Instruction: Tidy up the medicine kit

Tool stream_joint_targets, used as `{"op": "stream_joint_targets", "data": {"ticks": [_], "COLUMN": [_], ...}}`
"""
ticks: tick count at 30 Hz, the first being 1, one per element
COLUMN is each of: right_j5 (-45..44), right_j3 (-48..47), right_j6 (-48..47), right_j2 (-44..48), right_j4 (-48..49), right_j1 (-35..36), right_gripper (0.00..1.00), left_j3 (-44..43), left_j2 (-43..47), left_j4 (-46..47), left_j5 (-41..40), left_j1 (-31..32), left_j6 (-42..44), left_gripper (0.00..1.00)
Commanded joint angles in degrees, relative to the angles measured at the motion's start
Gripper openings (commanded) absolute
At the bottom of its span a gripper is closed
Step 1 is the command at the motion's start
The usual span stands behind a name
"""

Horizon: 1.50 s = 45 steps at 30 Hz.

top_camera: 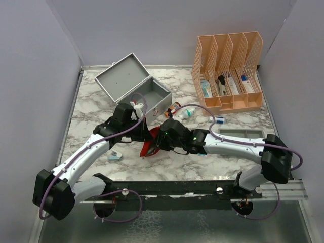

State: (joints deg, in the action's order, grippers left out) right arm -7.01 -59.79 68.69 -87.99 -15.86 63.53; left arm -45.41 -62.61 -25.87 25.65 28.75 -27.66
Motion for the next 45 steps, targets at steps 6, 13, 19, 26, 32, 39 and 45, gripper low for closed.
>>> {"op": "stream_joint_targets", "data": {"ticks": [6,13,19,26,32,39,45], "right_j5": [-0.3,-0.7,-1.2,-0.8,-1.4,-0.9,-0.1], "right_j3": [6.0,2.4,1.8,-0.1,-3.3,-2.3,0.3], "right_j6": [5.8,5.3,5.8,6.0,2.8,1.4,2.8], "right_j2": [5.2,1.3,-0.2,-2.4,-3.5,-4.8,-5.4], "right_j4": [-0.8,-1.6,0.6,1.2,3.1,4.9,3.6], "right_j1": [-0.2,-0.2,-0.2,-0.3,-0.3,-0.2,-0.3], "right_gripper": [0.27,0.27,0.27,0.22,0.05,0.01,0.01], "left_j3": [0.3,0.0,0.0,0.1,0.3,0.4,0.3], "left_j2": [-0.6,-0.7,-0.6,-0.7,-0.6,-0.3,0.1], "left_j4": [1.3,1.3,1.3,1.3,1.3,1.3,1.3], "left_j5": [1.7,1.7,1.7,1.7,1.7,1.7,1.7], "left_j1": [0.3,0.3,0.3,0.3,0.3,0.3,0.3], "left_j6": [-0.2,-0.2,-0.2,-0.2,-0.2,-0.2,-0.2], "left_gripper": [0.00,0.00,0.00,0.00,0.00,0.00,0.00]}}
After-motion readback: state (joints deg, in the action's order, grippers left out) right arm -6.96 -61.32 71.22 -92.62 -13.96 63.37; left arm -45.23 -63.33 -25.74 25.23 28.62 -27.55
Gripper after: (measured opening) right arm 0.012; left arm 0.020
